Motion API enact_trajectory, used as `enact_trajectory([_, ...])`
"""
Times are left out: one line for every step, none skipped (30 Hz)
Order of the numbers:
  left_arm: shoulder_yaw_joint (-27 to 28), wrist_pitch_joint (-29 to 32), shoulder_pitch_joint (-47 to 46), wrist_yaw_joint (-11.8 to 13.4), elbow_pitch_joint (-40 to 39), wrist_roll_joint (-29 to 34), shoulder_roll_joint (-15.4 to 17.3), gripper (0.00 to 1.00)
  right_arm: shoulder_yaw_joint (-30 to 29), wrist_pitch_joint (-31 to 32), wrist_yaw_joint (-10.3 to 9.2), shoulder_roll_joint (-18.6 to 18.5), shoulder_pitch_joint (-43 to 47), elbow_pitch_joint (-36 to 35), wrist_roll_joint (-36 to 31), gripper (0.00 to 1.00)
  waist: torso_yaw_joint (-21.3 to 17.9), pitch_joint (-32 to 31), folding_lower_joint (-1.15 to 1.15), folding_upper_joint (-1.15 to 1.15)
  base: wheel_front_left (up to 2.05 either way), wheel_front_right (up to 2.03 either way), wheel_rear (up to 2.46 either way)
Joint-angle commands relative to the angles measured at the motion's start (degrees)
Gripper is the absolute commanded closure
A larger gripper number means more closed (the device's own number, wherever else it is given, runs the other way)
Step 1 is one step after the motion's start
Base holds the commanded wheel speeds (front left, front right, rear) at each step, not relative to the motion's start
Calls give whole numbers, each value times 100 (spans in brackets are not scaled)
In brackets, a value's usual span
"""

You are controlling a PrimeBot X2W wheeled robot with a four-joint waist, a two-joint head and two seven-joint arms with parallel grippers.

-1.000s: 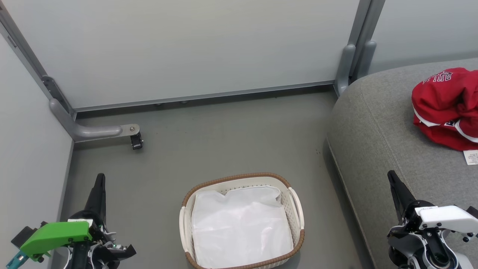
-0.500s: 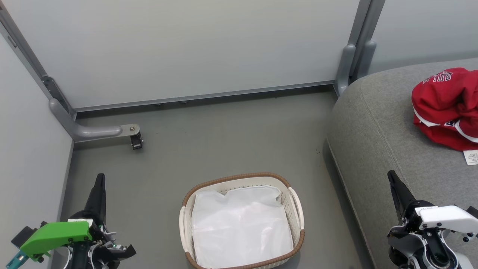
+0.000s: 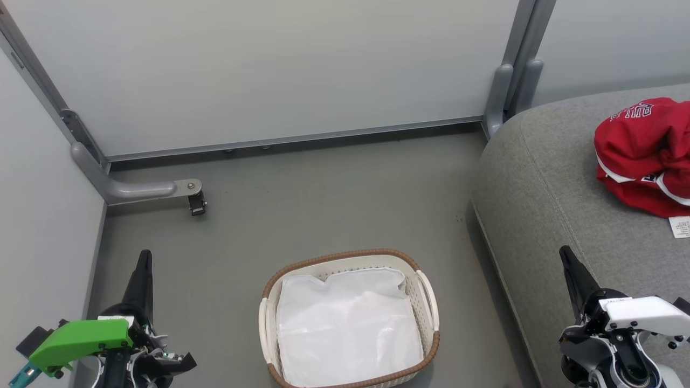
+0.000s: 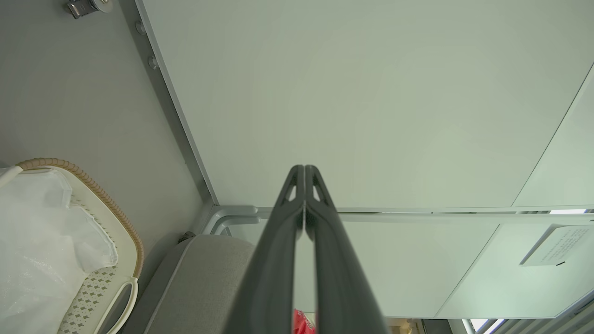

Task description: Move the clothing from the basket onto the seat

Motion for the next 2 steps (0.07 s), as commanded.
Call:
enact_trajectory([10,21,-58,-24,4,-21,29,100,-16,24,0,-31,-43,-21,17,100,0,0,0,0,0,0,0])
enact_trajectory([10,21,-58,-24,4,-21,29,100,-16,24,0,-31,-43,-21,16,100,0,0,0,0,0,0,0])
